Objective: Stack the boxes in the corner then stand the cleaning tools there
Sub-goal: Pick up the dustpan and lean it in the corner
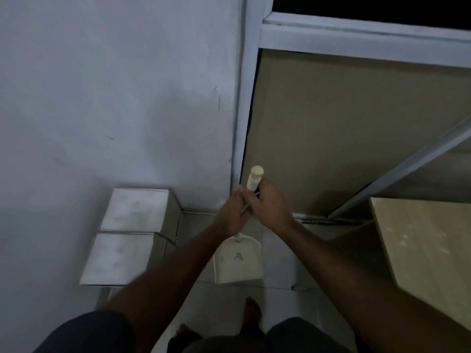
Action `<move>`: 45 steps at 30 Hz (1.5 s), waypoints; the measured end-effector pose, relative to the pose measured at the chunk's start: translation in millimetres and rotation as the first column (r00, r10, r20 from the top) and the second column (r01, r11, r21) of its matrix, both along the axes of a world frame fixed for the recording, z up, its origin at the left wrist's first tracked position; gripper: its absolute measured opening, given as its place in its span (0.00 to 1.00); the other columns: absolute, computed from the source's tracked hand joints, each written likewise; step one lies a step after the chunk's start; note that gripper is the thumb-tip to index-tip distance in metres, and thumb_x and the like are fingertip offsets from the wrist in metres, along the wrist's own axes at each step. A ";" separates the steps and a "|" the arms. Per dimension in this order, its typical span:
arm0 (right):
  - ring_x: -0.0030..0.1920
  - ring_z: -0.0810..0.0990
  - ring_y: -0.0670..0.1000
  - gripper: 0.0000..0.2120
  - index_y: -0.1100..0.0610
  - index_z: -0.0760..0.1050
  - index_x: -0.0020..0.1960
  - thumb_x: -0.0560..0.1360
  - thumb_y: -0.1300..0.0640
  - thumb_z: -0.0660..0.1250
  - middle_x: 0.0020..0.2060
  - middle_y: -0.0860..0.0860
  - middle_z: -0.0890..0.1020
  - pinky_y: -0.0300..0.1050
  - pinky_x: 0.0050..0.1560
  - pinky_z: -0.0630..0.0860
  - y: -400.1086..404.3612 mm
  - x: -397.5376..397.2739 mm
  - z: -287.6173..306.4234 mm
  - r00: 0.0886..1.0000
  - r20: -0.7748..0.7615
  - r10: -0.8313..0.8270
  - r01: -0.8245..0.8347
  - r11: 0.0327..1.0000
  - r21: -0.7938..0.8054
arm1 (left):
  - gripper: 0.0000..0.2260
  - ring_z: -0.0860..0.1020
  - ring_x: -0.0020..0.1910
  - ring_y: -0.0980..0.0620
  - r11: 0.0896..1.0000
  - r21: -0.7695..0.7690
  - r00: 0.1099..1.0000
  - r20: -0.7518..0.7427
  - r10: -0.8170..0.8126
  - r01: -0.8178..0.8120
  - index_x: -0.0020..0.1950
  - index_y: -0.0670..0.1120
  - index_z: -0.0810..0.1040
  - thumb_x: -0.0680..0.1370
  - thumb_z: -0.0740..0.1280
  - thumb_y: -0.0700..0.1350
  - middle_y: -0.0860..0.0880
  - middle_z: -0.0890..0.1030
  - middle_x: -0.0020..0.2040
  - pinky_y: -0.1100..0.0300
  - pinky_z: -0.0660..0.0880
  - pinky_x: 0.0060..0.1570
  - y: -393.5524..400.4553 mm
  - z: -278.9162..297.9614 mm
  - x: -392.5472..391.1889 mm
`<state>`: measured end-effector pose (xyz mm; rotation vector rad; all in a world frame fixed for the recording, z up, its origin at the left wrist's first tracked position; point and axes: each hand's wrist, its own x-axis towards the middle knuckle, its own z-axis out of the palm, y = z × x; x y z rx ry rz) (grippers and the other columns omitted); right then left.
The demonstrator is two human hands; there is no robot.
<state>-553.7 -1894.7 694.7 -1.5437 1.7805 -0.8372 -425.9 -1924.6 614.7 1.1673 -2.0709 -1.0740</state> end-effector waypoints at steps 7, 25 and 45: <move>0.43 0.80 0.49 0.14 0.56 0.79 0.53 0.75 0.48 0.74 0.42 0.50 0.82 0.41 0.42 0.73 -47.4 -26.0 -24.5 1.000 0.008 -0.009 0.009 0.998 0.058 | 0.17 0.83 0.48 0.37 0.979 0.137 0.979 0.162 0.125 -0.148 0.56 0.35 0.80 0.78 0.62 0.48 0.36 0.84 0.50 0.47 0.79 0.45 -38.8 -11.8 -24.8; 0.37 0.77 0.45 0.10 0.55 0.76 0.50 0.80 0.47 0.68 0.40 0.49 0.80 0.33 0.34 0.68 -129.3 -65.4 -113.6 1.000 -0.015 0.021 -0.019 0.989 0.144 | 0.08 0.82 0.47 0.39 0.939 0.257 0.968 0.163 0.191 -0.229 0.56 0.36 0.76 0.83 0.61 0.40 0.36 0.82 0.51 0.45 0.79 0.46 -105.4 -71.3 -72.0; 0.48 0.83 0.55 0.13 0.60 0.76 0.56 0.80 0.50 0.68 0.48 0.56 0.84 0.47 0.48 0.78 -170.9 -72.9 -172.7 0.998 0.005 -0.060 0.059 0.991 0.122 | 0.21 0.81 0.55 0.45 0.938 0.333 0.992 0.112 0.062 -0.096 0.75 0.42 0.64 0.83 0.63 0.41 0.45 0.80 0.58 0.69 0.73 0.46 -136.3 -122.9 -82.6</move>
